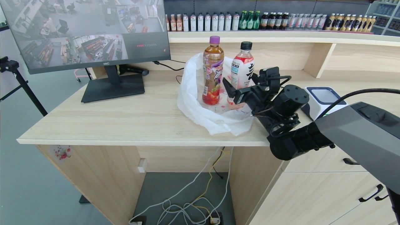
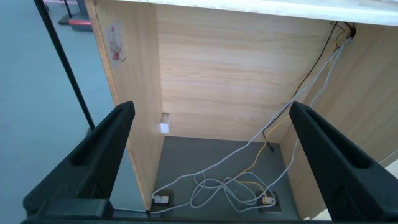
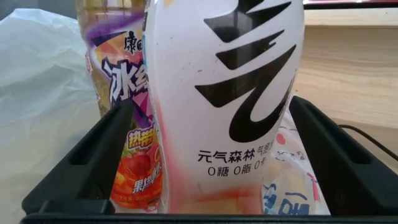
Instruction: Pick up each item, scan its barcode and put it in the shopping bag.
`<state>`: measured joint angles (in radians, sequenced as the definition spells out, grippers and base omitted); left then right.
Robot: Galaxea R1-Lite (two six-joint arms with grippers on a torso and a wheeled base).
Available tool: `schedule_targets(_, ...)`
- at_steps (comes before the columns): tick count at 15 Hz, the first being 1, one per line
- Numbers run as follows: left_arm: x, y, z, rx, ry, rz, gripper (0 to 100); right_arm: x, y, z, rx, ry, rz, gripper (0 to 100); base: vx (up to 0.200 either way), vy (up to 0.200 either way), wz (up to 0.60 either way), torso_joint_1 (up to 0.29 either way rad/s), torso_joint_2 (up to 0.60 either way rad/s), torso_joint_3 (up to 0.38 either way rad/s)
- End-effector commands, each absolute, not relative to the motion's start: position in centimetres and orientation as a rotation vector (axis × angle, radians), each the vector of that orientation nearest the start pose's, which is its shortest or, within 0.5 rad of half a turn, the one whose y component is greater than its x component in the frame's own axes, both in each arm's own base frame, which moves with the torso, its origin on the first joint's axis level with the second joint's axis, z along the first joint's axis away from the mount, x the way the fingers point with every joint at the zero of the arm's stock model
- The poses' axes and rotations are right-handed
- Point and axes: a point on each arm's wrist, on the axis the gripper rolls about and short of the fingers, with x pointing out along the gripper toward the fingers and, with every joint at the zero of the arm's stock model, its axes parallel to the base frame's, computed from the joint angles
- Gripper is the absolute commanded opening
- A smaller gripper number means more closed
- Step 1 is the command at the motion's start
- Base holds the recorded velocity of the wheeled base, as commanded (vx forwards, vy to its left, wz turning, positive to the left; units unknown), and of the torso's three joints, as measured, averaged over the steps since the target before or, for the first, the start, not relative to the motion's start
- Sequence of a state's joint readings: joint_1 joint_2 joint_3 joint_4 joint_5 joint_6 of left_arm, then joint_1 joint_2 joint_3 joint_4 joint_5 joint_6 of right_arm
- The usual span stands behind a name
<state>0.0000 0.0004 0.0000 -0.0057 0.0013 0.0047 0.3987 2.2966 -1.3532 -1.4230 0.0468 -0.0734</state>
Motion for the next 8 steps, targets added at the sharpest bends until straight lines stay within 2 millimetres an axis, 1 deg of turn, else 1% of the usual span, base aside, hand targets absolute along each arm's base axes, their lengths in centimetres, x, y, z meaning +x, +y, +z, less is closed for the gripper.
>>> schedule_targets(1, -2.3, 0.0, 7.6, 0.005, -0.006, 0.002, 100, 41.4, 17.6, 18.1, 0.015, -0.509, 0.418, 100, 0.0, 0.0, 0.0, 0.0, 0.0, 0.0)
schedule_targets(4, -2.3, 0.0, 7.6, 0.005, -0.008, 0.002, 100, 39.9, 17.1, 19.2, 0.014, -0.514, 0.418, 100, 0.0, 0.0, 0.0, 0.0, 0.0, 0.0)
schedule_targets(6, -2.3, 0.0, 7.6, 0.005, -0.006, 0.002, 100, 38.4, 16.6, 20.9, 0.016, -0.538, 0.42, 100, 0.0, 0.0, 0.0, 0.0, 0.0, 0.0)
schedule_targets(8, -2.3, 0.0, 7.6, 0.005, -0.006, 0.002, 100, 36.2, 16.2, 22.4, 0.014, -0.563, 0.429, 100, 0.0, 0.0, 0.0, 0.0, 0.0, 0.0)
